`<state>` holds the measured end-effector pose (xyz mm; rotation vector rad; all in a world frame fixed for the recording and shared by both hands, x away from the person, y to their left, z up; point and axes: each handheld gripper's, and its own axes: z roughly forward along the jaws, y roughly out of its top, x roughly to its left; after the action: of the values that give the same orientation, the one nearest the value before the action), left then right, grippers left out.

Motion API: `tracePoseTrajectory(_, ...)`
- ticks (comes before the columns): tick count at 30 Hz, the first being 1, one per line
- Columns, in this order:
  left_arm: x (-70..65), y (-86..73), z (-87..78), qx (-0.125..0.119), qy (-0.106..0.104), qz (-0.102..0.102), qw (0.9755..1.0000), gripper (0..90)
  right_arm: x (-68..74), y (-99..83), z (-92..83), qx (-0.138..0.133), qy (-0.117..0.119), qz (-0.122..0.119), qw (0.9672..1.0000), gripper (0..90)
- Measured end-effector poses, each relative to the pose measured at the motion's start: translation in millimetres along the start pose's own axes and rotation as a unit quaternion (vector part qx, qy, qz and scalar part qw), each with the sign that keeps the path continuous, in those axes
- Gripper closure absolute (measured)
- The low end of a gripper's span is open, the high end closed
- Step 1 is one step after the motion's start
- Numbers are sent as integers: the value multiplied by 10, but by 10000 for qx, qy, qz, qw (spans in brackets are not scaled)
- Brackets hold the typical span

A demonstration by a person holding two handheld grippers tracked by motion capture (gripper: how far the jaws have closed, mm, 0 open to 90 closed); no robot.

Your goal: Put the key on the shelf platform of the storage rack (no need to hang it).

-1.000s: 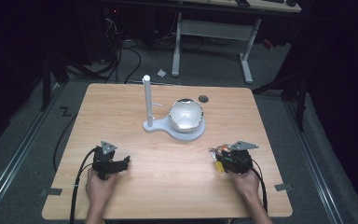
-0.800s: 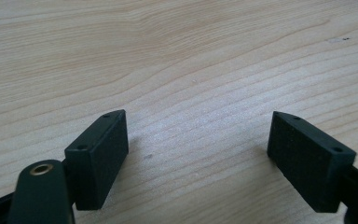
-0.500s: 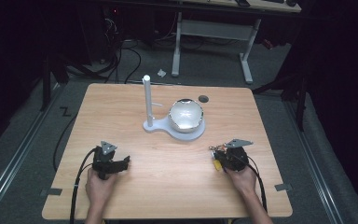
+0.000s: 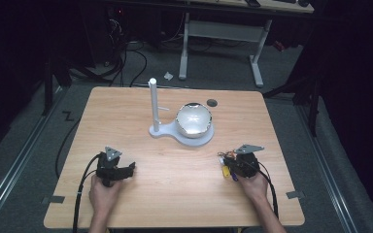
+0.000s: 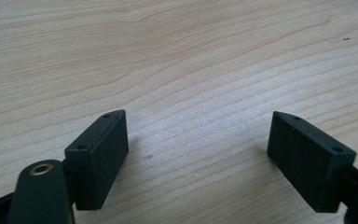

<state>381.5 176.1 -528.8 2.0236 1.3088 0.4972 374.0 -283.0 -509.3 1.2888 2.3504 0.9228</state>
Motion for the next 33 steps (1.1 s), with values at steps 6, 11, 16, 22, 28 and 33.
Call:
tracePoseTrajectory(6, 0, 0, -1, 5, -5, 0, 10000, 208, 14, 13, -47, -143, -33, -54, 9999, 833)
tracePoseTrajectory(11, 0, 1, 0, 4, -5, 0, 10000, 208, 9, 20, -119, -234, -13, 3, 9997, 835)
tracePoseTrajectory(16, 0, 1, -1, 6, -5, 0, 10000, 207, -5, 31, -221, -413, -2, 48, 9991, 837)
tracePoseTrajectory(22, 0, 0, 0, 1, -4, -3, 10000, 207, -39, 32, -310, -550, 49, 118, 9984, 838)
tracePoseTrajectory(28, 0, 0, 0, 1, -4, -4, 10000, 208, -60, 83, -431, -694, 29, 106, 9975, 837)
tracePoseTrajectory(33, 1, 1, -1, 6, -6, 0, 10000, 207, -75, 107, -500, -766, 13, 112, 9970, 838)
